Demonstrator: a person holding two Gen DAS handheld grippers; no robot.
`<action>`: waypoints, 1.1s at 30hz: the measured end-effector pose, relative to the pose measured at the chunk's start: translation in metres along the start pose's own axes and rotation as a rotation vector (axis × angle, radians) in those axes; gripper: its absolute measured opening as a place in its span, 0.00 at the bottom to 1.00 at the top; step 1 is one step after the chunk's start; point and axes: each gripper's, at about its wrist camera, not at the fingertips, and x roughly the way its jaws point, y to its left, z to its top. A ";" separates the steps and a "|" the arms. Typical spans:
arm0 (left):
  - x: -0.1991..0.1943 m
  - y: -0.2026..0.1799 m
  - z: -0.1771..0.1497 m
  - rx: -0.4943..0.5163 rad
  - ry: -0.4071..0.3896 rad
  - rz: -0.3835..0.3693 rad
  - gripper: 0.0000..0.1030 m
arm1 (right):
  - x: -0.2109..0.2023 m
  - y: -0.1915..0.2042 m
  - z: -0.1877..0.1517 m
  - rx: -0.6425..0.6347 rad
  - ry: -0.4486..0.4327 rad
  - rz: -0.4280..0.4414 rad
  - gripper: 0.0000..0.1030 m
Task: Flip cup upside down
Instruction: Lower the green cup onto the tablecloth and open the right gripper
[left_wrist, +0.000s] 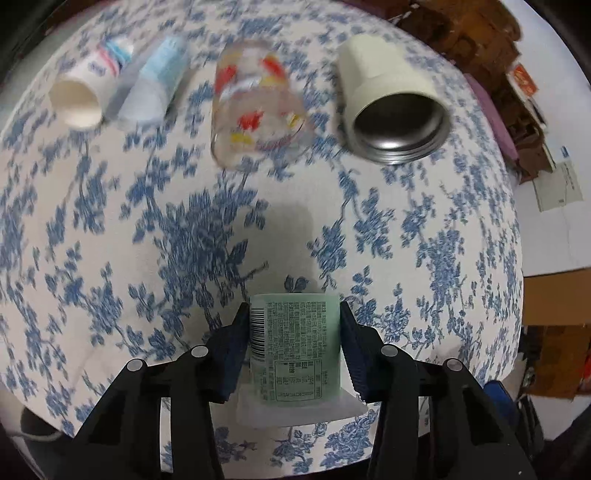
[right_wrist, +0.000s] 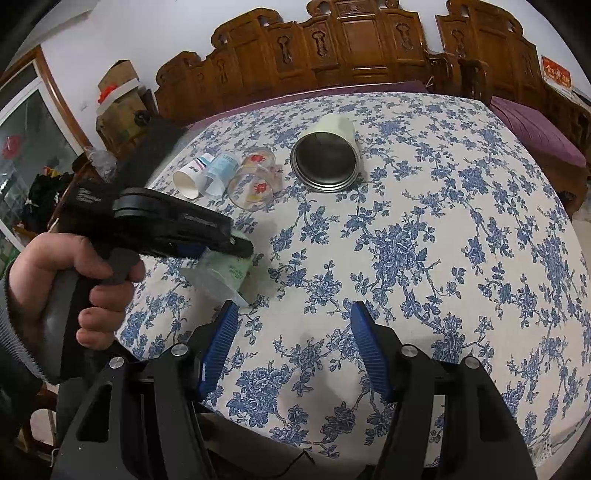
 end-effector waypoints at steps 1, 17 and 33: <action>-0.004 -0.001 0.000 0.021 -0.024 -0.003 0.43 | 0.001 0.000 0.000 0.000 0.000 -0.002 0.64; -0.015 -0.004 0.008 0.272 -0.442 0.126 0.43 | 0.006 -0.009 0.008 -0.025 -0.026 -0.088 0.64; -0.019 0.003 -0.039 0.358 -0.529 0.235 0.43 | 0.002 -0.020 0.013 -0.001 -0.045 -0.101 0.64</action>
